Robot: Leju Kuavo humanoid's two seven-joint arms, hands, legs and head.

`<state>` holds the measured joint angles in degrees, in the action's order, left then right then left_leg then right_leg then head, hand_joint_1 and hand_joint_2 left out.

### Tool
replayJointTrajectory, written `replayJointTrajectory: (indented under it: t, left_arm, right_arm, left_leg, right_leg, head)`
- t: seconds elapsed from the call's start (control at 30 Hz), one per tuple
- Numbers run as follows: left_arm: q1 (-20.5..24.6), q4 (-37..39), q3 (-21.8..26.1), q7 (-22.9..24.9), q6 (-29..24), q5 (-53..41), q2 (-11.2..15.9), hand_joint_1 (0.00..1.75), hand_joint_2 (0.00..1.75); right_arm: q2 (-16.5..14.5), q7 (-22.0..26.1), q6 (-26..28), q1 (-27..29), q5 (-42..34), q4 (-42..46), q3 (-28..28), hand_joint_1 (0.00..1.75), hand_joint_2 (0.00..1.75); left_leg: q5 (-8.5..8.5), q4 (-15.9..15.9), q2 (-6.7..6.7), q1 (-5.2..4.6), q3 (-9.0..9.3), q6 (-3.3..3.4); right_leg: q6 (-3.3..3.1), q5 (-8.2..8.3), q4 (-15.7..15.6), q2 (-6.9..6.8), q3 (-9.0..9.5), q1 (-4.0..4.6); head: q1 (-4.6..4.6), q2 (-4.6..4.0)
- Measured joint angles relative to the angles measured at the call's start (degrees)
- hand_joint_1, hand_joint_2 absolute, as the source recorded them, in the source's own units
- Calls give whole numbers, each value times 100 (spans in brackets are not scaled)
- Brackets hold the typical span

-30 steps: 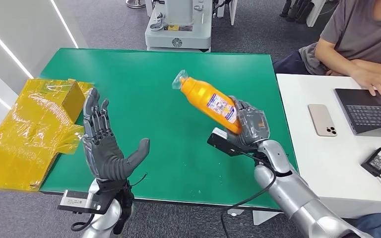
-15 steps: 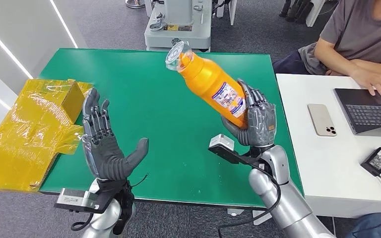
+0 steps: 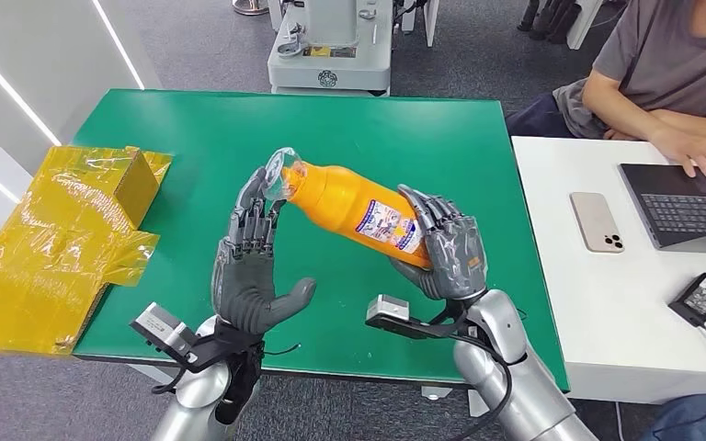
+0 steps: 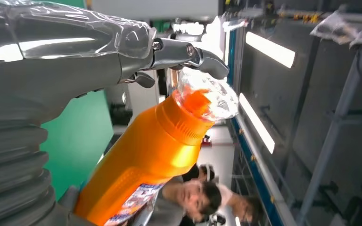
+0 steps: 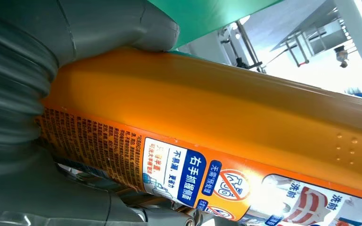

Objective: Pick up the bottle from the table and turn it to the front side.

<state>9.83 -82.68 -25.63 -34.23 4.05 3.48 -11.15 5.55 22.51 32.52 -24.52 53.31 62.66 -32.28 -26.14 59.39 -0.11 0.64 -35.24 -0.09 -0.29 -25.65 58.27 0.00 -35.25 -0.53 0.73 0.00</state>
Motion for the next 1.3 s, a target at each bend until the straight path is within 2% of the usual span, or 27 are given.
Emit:
replayJointTrajectory:
  t: [0.17, 0.6, 0.83, 1.3]
  left_arm:
    - [143, 260, 99, 90, 277, 131, 0, 0, 175]
    - [325, 590, 249, 177, 353, 167, -50, 0, 175]
    - [342, 671, 270, 180, 372, 133, -102, 0, 175]
    - [379, 785, 296, 188, 376, 101, -190, 0, 175]
  right_arm:
    - [1, 21, -4, 80, 52, -42, -9, 175, 175]
    - [-17, 322, 126, 166, 2, -104, -83, 175, 175]
    - [-17, 107, 614, 241, 66, -120, -80, 175, 175]
    - [-84, 73, 621, 349, 141, -73, 67, 175, 175]
  left_leg:
    - [0, 0, 0, 0, 0, 0]
    - [0, 0, -3, 0, -4, 0]
    - [-1, 0, -3, 0, -4, 2]
    - [-2, 0, -2, 0, -4, 3]
  right_leg:
    - [0, 0, 0, 0, 0, 0]
    - [1, -1, 0, -3, 0, 0]
    - [2, -1, 0, -3, 0, 0]
    - [2, -2, 0, -3, 0, 0]
  head:
    - [0, 0]
    - [1, 0]
    - [1, 0]
    - [1, 0]
